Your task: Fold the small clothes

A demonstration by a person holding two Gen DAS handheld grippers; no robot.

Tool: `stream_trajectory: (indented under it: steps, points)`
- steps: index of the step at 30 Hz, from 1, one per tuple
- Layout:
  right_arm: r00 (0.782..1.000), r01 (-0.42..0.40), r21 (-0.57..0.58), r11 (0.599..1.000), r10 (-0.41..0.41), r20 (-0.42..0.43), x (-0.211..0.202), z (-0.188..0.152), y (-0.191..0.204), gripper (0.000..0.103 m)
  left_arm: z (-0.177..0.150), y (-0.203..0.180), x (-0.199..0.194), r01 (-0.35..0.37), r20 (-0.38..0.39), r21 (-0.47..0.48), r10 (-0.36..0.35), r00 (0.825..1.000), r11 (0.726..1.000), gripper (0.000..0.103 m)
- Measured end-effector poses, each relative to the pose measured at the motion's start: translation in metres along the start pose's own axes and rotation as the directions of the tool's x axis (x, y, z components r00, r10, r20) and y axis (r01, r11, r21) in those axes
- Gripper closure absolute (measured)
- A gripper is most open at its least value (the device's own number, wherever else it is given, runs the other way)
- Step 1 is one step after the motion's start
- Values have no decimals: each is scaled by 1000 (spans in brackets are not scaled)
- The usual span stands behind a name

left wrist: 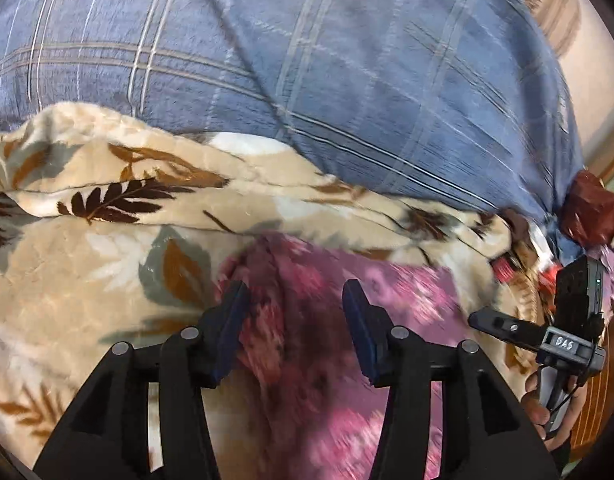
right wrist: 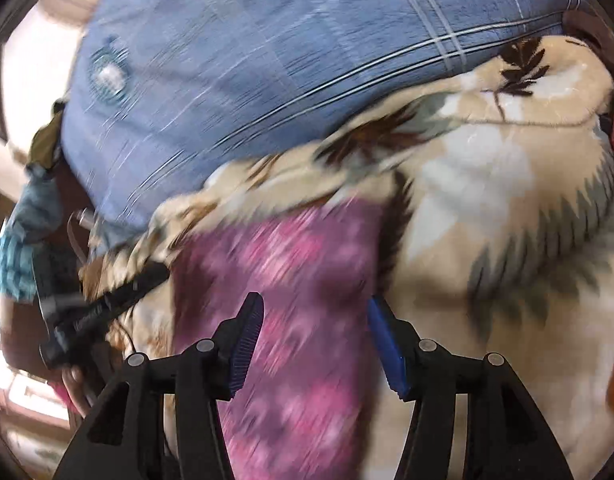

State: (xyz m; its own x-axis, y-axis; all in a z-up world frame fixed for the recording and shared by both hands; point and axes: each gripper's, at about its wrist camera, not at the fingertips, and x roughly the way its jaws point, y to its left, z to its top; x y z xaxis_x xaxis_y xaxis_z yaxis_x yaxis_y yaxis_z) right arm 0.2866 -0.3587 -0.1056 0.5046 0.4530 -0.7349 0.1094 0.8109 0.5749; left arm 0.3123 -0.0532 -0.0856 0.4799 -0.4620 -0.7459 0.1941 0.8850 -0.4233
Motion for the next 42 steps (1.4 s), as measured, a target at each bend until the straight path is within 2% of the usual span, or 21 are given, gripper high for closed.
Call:
stream_trajectory:
  steps: [1,3,7,8,9,10,12,13,15,16,18,20,24,27,29,31,35,38,40,41,42]
  points:
    - [1000,-18,7,1000,18,5,6,4,-6,48,-2,4,8,-21,-11,-1,21,1000,1000,68]
    - [1000,7,23,1000,-7,15,16,5,-17,50,-5,1,16,-60,-32,47,62,998,997,80]
    - [999,-37,31,999,37,7,26,4,-25,51,-5,-1,24,-89,-49,80,93,994,993,85]
    - [999,-36,27,999,36,2,30,6,-24,55,-7,0,23,-84,-51,91,89,995,992,88]
    - [1000,-26,21,999,25,6,30,6,-24,72,-7,2,22,-70,-56,97,76,996,993,92]
    - [999,-38,12,999,38,-2,32,6,-25,82,-6,5,20,-57,-58,99,63,996,993,96]
    - [999,-50,21,999,50,4,28,4,-25,92,-2,12,15,8,-73,53,-4,997,999,98]
    - [999,-52,21,998,52,12,25,4,-23,94,0,25,9,100,-82,-36,-103,991,994,98]
    - [997,-69,20,997,68,41,17,4,-20,95,2,44,7,218,-89,-151,-233,968,964,98]
    - [997,-62,16,998,61,42,18,6,-17,95,3,53,8,236,-90,-194,-257,962,952,98]
    - [998,-50,26,998,50,27,25,6,-21,95,-2,57,19,151,-123,-156,-171,978,976,98]
    - [999,-36,24,999,36,0,36,4,-25,95,-8,48,25,110,-118,-122,-124,985,986,98]
    - [1000,-5,-15,1000,5,23,29,4,-19,93,-6,44,19,78,-102,-119,-90,991,990,92]
    - [1000,-17,1,1000,17,20,28,2,-20,84,-8,37,11,60,-97,-101,-70,993,993,91]
    - [999,-41,25,999,41,14,24,2,-21,78,-5,30,6,43,-95,-63,-49,994,997,87]
    - [998,-57,29,998,56,24,14,2,-21,69,-4,27,1,10,-96,-44,-15,995,999,75]
    - [995,-100,40,994,99,23,3,-2,-19,55,-7,25,7,-34,-113,4,34,993,999,71]
    - [996,-88,36,996,88,-10,14,-7,-18,55,-10,18,20,-50,-144,34,54,988,998,71]
    - [999,-35,30,999,36,-31,25,-9,-18,70,-9,22,21,-46,-143,13,47,989,999,86]
    - [999,-22,35,999,24,-38,27,-11,-19,82,-6,25,18,-32,-148,-15,29,989,999,90]
    - [999,-35,41,999,36,-32,26,-11,-19,83,-5,27,15,-24,-150,-27,20,988,999,92]
